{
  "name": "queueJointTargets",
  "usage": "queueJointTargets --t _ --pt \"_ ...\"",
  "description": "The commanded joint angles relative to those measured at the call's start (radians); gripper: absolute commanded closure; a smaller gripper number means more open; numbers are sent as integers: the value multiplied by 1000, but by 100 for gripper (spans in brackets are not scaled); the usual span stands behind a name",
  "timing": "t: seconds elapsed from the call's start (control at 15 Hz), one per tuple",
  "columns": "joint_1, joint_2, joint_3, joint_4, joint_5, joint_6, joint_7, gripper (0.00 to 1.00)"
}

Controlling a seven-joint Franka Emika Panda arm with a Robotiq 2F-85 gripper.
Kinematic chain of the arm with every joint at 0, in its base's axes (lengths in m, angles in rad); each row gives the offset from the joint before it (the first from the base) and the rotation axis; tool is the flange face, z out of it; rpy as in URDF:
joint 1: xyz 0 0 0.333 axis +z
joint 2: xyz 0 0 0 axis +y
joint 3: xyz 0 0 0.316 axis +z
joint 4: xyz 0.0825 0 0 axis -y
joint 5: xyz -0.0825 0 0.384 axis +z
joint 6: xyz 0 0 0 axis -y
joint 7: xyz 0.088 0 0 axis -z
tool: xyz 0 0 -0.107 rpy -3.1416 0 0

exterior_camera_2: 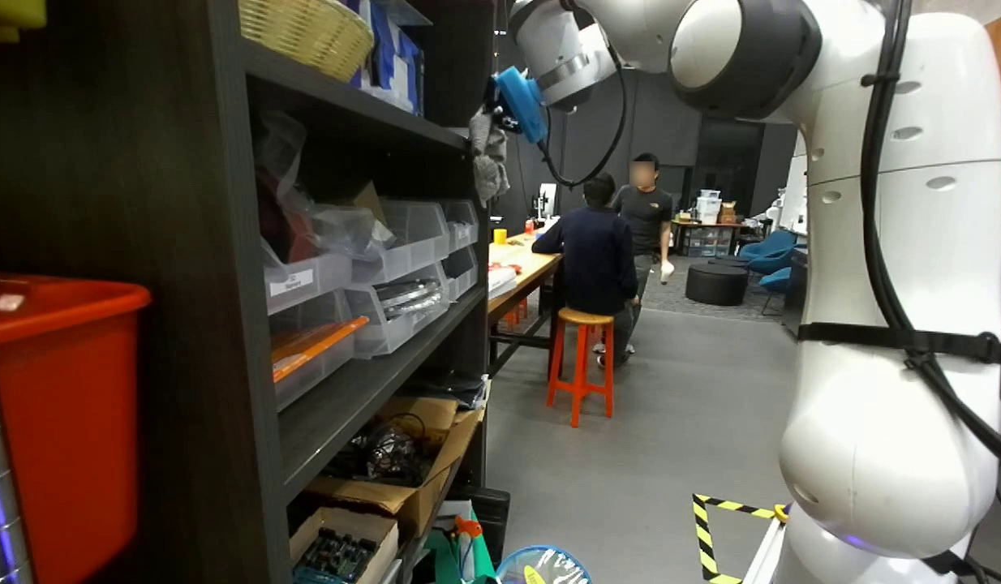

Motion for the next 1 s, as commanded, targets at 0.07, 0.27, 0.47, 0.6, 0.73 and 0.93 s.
queueJointTargets --t 0.07,0.27,0.47,0.6,0.73,0.93 --pt "16 -36 13 -48 2 5 -64 97" --pt "32 -55 23 -92 0 6 -117 97" --pt "55 -81 37 -139 -3 12 -165 97" --pt "69 -106 47 -172 -2 24 -201 97" --pt "82 -132 58 -206 5 36 -239 97" --pt "96 -177 73 -260 16 49 -290 97"
